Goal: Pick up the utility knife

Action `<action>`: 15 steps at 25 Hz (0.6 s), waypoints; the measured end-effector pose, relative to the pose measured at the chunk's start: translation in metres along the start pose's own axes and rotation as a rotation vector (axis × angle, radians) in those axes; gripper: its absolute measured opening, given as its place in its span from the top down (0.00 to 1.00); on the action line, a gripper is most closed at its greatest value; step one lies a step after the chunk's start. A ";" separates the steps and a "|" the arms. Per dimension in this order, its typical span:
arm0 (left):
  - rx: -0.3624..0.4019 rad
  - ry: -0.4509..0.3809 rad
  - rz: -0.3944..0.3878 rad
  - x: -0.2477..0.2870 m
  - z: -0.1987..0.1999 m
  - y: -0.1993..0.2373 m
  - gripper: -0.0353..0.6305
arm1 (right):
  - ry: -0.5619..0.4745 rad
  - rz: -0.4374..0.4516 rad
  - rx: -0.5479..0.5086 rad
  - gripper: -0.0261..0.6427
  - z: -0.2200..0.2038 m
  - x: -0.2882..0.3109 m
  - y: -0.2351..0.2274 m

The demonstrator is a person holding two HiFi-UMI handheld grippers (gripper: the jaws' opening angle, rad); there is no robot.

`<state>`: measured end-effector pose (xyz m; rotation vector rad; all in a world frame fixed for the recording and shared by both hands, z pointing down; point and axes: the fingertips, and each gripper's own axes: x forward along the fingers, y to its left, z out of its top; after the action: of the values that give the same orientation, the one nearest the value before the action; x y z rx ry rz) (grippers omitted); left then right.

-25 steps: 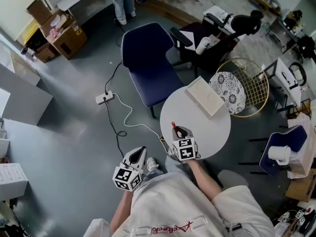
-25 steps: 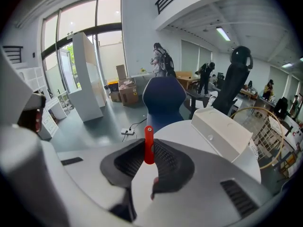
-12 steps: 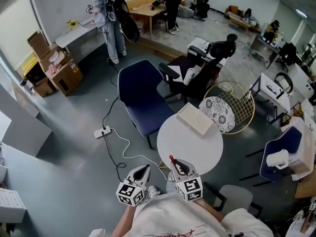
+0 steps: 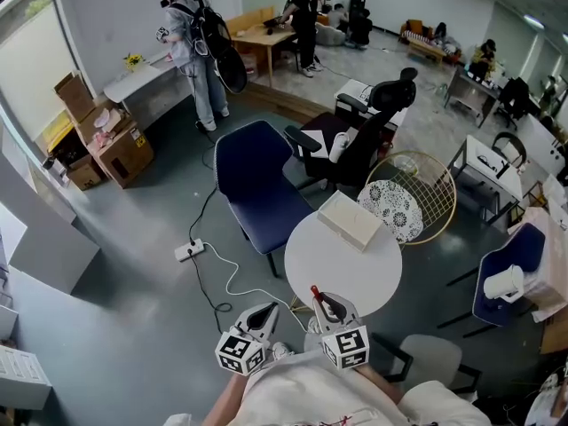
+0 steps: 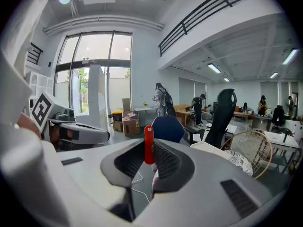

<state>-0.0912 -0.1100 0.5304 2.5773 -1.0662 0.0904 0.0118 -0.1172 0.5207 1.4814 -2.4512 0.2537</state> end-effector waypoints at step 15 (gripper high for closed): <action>-0.019 0.033 0.051 0.008 -0.021 -0.055 0.93 | 0.004 0.064 0.030 0.86 -0.022 -0.043 -0.020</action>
<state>-0.0453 -0.0721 0.5358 2.5231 -1.1160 0.1351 0.0512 -0.0841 0.5281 1.4147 -2.5051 0.3074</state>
